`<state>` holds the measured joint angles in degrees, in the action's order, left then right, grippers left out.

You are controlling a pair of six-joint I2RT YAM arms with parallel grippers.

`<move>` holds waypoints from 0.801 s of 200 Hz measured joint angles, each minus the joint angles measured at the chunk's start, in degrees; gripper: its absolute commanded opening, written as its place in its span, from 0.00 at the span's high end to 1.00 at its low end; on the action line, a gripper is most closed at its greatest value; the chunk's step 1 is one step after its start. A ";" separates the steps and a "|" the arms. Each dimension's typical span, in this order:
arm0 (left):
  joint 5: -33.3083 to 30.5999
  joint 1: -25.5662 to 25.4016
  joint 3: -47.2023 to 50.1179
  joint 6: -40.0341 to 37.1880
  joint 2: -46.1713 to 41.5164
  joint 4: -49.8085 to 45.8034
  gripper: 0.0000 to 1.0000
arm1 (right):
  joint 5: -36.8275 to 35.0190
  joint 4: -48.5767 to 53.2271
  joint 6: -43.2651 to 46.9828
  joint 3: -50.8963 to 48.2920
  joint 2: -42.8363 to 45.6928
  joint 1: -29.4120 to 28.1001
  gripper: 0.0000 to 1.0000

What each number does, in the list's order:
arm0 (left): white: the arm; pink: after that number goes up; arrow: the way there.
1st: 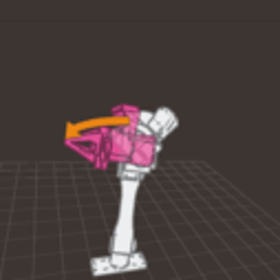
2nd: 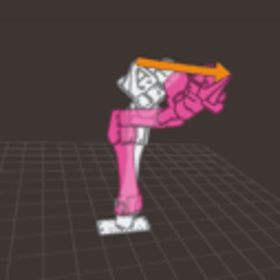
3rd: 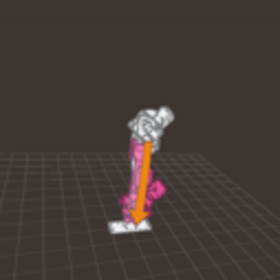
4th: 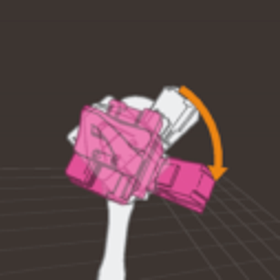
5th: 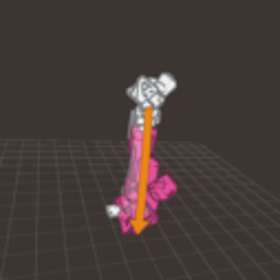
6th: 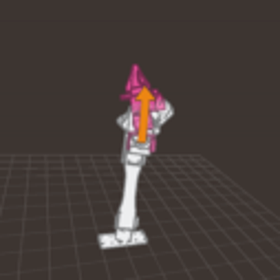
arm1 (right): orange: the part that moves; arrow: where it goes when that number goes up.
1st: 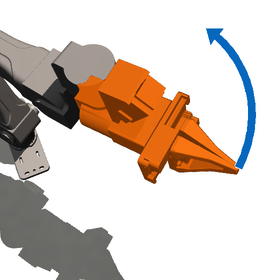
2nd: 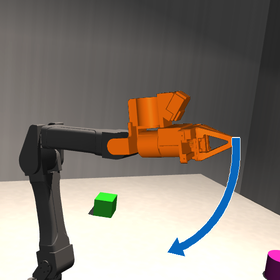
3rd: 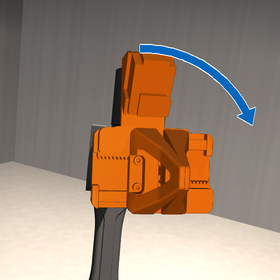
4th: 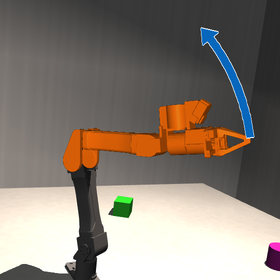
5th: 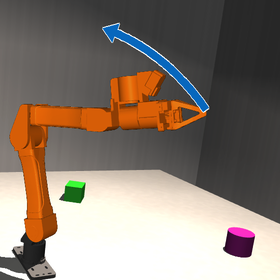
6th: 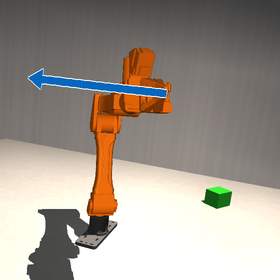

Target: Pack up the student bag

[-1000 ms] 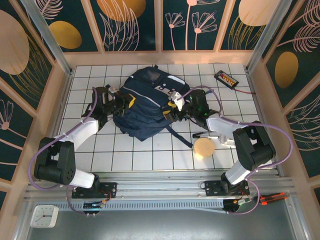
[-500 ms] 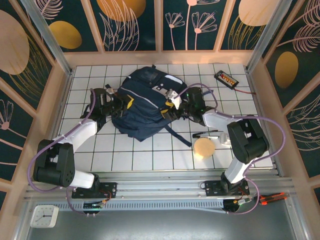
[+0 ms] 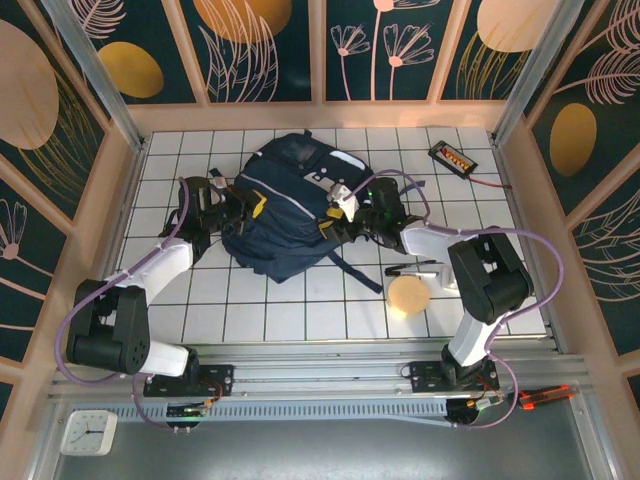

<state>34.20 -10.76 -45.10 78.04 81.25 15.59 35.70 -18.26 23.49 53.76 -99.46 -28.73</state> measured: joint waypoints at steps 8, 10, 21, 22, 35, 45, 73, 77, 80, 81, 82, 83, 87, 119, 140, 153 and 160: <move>0.04 0.04 0.11 -0.02 -0.02 0.00 1.00 | -0.02 0.07 0.00 0.15 -0.17 -0.04 0.61; 0.04 0.07 0.13 -0.02 -0.02 0.00 1.00 | -0.02 0.04 0.24 0.20 -0.26 -0.04 0.63; 0.09 0.17 0.13 -0.02 -0.02 0.00 1.00 | -0.09 0.09 -0.09 0.39 -0.48 -0.07 0.72; 0.09 0.17 0.13 -0.02 -0.02 0.00 1.00 | -0.07 0.07 0.04 0.39 -0.48 -0.07 0.73; 0.11 0.28 0.13 -0.02 -0.04 0.00 1.00 | 0.07 0.13 0.09 0.44 -0.57 -0.11 0.76; 0.09 0.31 0.13 -0.02 -0.11 0.00 1.00 | 0.20 0.22 0.02 0.44 -0.57 -0.24 0.82; 0.04 0.39 0.22 -0.02 -0.28 0.02 1.00 | 1.05 1.05 0.26 0.42 -0.57 -0.42 0.92; 0.02 0.39 0.24 -0.02 -0.31 0.02 1.00 | 1.07 1.29 0.48 0.42 -0.55 -0.50 0.92; 0.02 0.39 0.26 -0.02 -0.31 0.02 1.00 | 1.05 1.42 0.28 0.42 -0.55 -0.63 0.92; 0.02 0.39 0.28 -0.02 -0.31 0.02 1.00 | 1.03 1.49 0.31 0.42 -0.55 -0.63 0.93; 0.02 0.42 0.31 -0.02 -0.33 0.04 1.00 | 1.01 1.53 0.37 0.42 -0.55 -0.66 0.93; 0.04 0.42 0.31 -0.02 -0.33 0.02 1.00 | 1.05 1.60 0.48 0.42 -0.55 -0.63 0.93; 0.04 0.48 0.35 -0.02 -0.35 0.02 1.00 | 1.05 1.70 0.42 0.42 -0.55 -0.68 0.96; 0.02 0.55 0.48 -0.02 -0.42 0.02 1.00 | 0.85 2.29 0.44 0.42 0.13 -0.68 1.00; -0.15 0.61 0.52 -0.04 -0.50 0.02 1.00 | 0.35 2.51 0.22 0.13 1.27 -0.68 1.00; -0.20 0.66 0.66 -0.04 -0.66 0.04 1.00 | 0.28 3.02 0.17 0.11 1.86 -0.68 1.00; -0.20 0.66 0.72 -0.15 -0.72 0.02 1.00 | 0.28 3.58 0.15 0.22 2.05 -0.68 1.00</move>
<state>34.00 -10.11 -44.38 77.89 80.53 15.62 35.99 -14.68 23.64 53.98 -97.41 -29.41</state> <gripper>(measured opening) 0.062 0.055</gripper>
